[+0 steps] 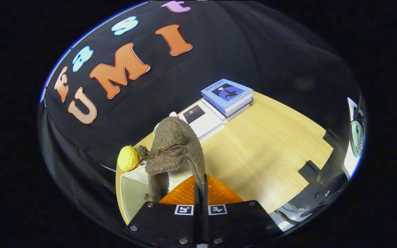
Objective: Open the storage box then place both shoes into the box .Put the left shoe in first, then the right shoe, with the right side of both shoes facing outward in a uniform manner.
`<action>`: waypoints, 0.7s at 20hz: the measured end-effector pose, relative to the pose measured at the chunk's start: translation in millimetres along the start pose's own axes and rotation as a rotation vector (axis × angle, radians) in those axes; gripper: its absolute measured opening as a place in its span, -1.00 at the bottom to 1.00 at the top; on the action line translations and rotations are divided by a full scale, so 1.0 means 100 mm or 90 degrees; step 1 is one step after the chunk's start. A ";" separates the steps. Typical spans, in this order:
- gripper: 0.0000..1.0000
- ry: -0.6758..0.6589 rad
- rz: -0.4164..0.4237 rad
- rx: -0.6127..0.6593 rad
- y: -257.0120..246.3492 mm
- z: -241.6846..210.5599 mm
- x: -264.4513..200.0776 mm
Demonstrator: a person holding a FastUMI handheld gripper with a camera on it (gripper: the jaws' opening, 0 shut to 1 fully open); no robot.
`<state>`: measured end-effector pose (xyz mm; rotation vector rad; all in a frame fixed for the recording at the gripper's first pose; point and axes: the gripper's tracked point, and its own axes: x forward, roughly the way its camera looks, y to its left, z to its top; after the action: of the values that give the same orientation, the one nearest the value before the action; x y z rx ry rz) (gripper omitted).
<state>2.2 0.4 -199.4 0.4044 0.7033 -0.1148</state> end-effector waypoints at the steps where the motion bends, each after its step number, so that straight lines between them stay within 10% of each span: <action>1: -0.98 -0.001 0.007 -0.007 0.15 -0.04 -0.04; 14: -0.98 0.052 0.034 -0.091 1.27 -0.88 0.18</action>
<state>-7.5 152.0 -230.5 0.2914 0.7758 0.0021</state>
